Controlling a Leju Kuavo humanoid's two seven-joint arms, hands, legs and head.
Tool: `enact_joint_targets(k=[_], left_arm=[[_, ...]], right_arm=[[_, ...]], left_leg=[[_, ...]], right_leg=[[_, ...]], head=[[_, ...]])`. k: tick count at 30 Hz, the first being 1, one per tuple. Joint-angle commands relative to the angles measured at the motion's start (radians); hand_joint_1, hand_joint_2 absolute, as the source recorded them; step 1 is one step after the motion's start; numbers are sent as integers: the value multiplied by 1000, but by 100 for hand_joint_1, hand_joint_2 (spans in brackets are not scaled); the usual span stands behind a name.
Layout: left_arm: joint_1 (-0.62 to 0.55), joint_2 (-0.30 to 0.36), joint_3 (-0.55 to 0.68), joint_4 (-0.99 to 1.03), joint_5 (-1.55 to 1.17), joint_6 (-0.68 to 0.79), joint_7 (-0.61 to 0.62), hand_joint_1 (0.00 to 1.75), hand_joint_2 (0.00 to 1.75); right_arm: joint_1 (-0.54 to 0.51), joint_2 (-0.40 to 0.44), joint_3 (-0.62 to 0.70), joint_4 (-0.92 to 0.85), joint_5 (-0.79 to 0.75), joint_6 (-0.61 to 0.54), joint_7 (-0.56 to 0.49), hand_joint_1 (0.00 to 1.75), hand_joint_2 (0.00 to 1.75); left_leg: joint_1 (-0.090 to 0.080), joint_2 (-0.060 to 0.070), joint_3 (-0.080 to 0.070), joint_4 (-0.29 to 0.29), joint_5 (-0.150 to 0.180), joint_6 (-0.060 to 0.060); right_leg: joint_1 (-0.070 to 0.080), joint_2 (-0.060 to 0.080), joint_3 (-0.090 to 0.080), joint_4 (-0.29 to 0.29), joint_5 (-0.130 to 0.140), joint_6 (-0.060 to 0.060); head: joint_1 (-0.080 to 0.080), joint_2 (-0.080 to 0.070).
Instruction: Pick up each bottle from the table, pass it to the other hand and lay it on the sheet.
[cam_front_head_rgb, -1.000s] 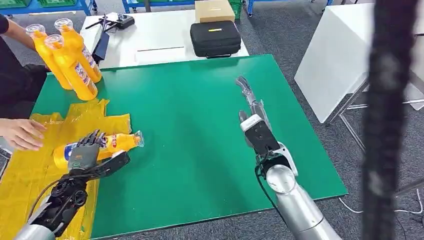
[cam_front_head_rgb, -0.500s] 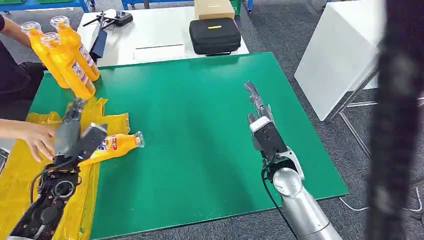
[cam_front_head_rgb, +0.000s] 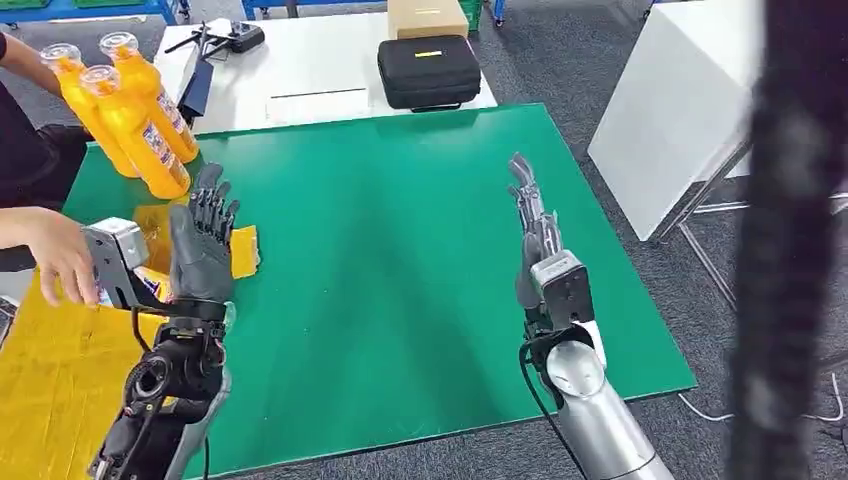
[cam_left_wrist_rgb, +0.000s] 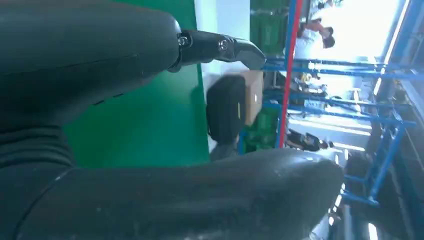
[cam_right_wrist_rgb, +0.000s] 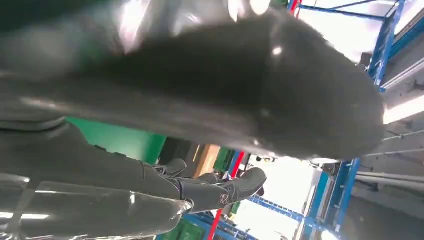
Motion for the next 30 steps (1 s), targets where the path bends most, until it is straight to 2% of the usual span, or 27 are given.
enact_joint_targets(k=[1,2,10,30], left_arm=[[-23,-12,-39,2,28,-6,10,0,0],[-24,-25,-42,6,45,-11,13,0,0],[-56,-74,-76,79,129,-62,67,0,0],[-50,-59,-78,69,80,-71,89,0,0]], right_arm=[[-11,8,-13,5,2,-8,-1,0,0],[-7,9,-18,-4,13,-19,-4,0,0],[28,3,-73,-69,24,-31,43,0,0],[62,23,-111,-116,25,-33,34,0,0]], left_leg=[[1,2,7,2,-5,-6],[1,0,3,1,-2,-3],[1,-2,4,1,-3,-3],[0,1,4,1,-3,-3]], right_leg=[[1,-2,6,3,-6,-1],[1,-2,3,1,-3,0],[2,-4,5,1,-4,0],[0,-1,4,1,-3,0]], head=[[0,0],[0,0],[0,0],[0,0]])
